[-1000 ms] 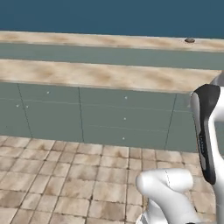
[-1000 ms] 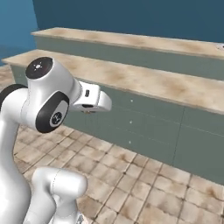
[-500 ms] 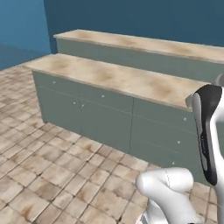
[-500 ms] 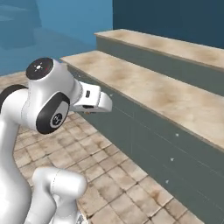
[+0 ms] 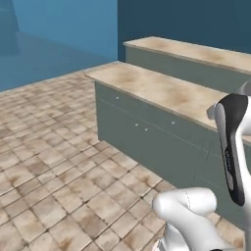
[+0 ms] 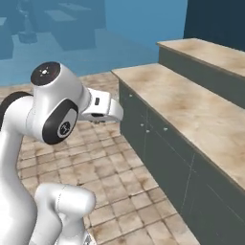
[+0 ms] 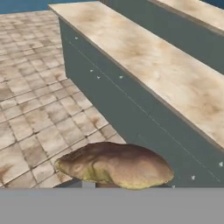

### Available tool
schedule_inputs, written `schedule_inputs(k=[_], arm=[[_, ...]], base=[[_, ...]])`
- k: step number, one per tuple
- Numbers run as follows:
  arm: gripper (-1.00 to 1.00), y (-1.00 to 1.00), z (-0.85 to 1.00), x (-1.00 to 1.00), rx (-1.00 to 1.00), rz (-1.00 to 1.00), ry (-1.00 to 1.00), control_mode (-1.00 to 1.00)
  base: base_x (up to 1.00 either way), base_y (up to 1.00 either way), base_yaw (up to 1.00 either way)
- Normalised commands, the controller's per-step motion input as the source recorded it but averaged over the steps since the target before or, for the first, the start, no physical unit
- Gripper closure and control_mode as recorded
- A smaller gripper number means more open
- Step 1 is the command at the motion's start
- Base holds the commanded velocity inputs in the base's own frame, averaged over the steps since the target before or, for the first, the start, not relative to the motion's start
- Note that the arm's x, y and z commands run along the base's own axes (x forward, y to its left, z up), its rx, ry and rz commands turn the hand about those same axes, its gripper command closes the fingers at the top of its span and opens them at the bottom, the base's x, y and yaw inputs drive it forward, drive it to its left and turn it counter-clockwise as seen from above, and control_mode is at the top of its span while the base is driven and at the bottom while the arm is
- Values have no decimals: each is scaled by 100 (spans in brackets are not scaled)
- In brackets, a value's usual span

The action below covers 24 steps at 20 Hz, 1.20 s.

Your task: Take the cheese, chicken drumstick, and mushroom from the fridge and place them on the plate on the dining counter to create an appetizer plate.

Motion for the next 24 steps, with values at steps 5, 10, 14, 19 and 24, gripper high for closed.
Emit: schedule_inputs(k=[5, 10, 14, 19, 24], arm=[[100, 0, 0, 0, 0, 0, 0, 100], [100, 0, 0, 0, 0, 0, 0, 100], [100, 0, 0, 0, 0, 0, 0, 100], [100, 0, 0, 0, 0, 0, 0, 100], [100, 0, 0, 0, 0, 0, 0, 100]], base=[[100, 27, 38], [100, 19, 26], [100, 4, 18], [100, 0, 11], [100, 0, 2]])
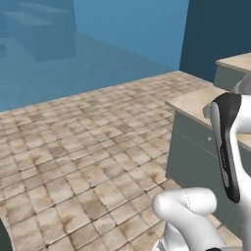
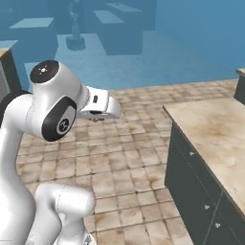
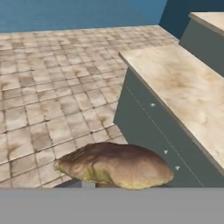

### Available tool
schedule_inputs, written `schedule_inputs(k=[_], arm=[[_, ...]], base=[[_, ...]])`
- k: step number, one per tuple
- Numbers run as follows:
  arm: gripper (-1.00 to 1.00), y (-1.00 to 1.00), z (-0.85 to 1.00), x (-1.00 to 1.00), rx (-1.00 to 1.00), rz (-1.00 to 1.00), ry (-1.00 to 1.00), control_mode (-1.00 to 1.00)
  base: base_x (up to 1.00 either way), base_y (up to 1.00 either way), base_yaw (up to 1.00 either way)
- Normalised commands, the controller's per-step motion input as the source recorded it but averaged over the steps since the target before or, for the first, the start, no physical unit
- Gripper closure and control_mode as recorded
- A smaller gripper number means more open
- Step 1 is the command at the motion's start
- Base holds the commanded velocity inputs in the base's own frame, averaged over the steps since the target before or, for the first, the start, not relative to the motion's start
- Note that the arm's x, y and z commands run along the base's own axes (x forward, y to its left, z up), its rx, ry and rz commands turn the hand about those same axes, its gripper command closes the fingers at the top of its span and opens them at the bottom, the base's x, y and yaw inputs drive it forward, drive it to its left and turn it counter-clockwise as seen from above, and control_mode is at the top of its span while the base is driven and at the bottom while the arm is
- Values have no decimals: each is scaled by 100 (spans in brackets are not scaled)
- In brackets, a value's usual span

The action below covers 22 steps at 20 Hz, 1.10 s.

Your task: Take the cheese, chicken drumstick, and mushroom from the fridge and place them on the plate on the dining counter to create an appetizer plate.

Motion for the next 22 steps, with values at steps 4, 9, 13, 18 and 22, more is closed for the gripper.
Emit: schedule_inputs(k=[4, 9, 13, 18, 22], arm=[[100, 0, 0, 0, 0, 0, 0, 100], [100, 0, 0, 0, 0, 0, 0, 100], [100, 0, 0, 0, 0, 0, 0, 100], [100, 0, 0, 0, 0, 0, 0, 100], [100, 0, 0, 0, 0, 0, 0, 100]], base=[[100, 0, -1], [100, 1, -16], [100, 5, -25], [100, 13, -29], [100, 11, -32]])
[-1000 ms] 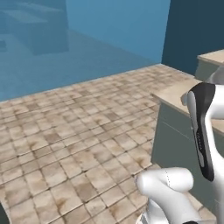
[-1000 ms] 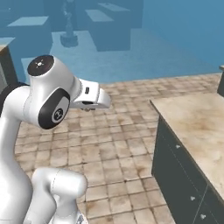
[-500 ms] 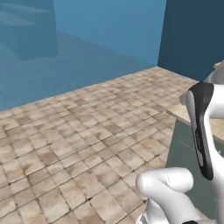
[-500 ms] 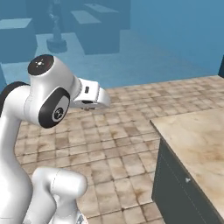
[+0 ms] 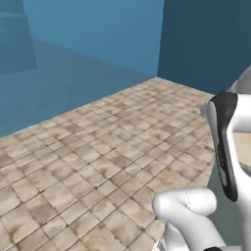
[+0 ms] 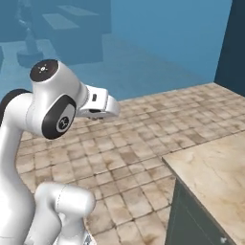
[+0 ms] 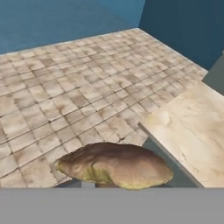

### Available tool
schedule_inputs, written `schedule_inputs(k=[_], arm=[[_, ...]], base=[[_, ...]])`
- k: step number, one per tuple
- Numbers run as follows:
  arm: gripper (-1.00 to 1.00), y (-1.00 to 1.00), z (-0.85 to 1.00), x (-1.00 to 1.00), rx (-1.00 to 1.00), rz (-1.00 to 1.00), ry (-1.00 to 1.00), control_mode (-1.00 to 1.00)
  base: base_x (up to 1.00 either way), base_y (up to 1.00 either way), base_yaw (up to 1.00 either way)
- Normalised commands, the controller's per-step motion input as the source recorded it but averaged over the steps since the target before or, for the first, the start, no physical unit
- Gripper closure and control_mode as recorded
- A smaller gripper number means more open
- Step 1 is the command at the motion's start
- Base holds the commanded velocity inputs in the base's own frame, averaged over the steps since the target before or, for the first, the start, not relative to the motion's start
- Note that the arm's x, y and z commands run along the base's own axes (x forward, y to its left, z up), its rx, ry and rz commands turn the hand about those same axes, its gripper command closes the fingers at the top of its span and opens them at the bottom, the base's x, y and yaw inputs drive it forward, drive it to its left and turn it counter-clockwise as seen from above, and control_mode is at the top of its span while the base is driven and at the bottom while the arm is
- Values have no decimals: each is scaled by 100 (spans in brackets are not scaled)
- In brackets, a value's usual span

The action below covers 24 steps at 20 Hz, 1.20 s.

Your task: Take the cheese, chicken drumstick, and mushroom from the fridge and place them on the plate on the dining counter to create an appetizer plate.

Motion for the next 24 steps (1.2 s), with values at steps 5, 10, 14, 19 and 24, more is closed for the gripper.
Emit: schedule_inputs(k=[5, 10, 14, 19, 24], arm=[[100, 0, 0, 0, 0, 0, 0, 100], [100, 0, 0, 0, 0, 0, 0, 100], [100, 0, 0, 0, 0, 0, 0, 100], [100, 0, 0, 0, 0, 0, 0, 100], [100, 0, 0, 0, 0, 0, 0, 100]], base=[[100, 4, -33], [100, 0, -36], [100, 1, -40], [100, 1, -47], [100, 18, -51]])
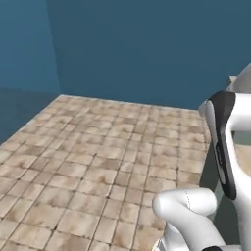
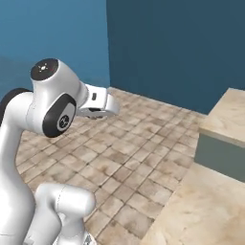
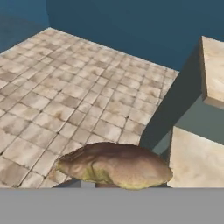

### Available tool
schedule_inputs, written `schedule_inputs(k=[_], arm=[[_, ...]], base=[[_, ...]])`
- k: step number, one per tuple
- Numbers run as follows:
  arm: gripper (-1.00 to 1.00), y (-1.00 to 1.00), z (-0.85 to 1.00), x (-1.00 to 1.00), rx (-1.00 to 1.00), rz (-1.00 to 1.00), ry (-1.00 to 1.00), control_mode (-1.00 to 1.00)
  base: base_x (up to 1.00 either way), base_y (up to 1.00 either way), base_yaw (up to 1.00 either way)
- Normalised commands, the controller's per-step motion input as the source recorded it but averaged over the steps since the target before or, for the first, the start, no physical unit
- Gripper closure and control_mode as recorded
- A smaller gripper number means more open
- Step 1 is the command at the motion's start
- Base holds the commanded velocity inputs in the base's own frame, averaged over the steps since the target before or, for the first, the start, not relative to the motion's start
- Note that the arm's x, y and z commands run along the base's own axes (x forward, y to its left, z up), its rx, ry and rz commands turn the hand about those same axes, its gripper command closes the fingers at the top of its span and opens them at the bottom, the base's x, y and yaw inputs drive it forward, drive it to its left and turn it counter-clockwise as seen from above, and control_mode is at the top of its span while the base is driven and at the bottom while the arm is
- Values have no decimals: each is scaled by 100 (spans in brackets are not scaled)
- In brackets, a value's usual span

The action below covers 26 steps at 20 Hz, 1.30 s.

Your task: Take the cheese, chicken drumstick, and mushroom from the fridge and place them on the plate on the dining counter to create an appetizer plate.

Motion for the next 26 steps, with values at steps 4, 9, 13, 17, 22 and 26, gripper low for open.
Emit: schedule_inputs(k=[4, 9, 13, 17, 22, 26], arm=[[100, 0, 0, 0, 0, 0, 0, 100], [100, 0, 0, 0, 0, 0, 0, 100], [100, 0, 0, 0, 0, 0, 0, 100], [100, 0, 0, 0, 0, 0, 0, 100], [100, 0, 0, 0, 0, 0, 0, 100], [100, 0, 0, 0, 0, 0, 0, 100]], base=[[100, 57, -54], [100, 72, -61], [100, 78, -66], [100, 78, -65], [100, 83, -63], [100, 95, -63]])
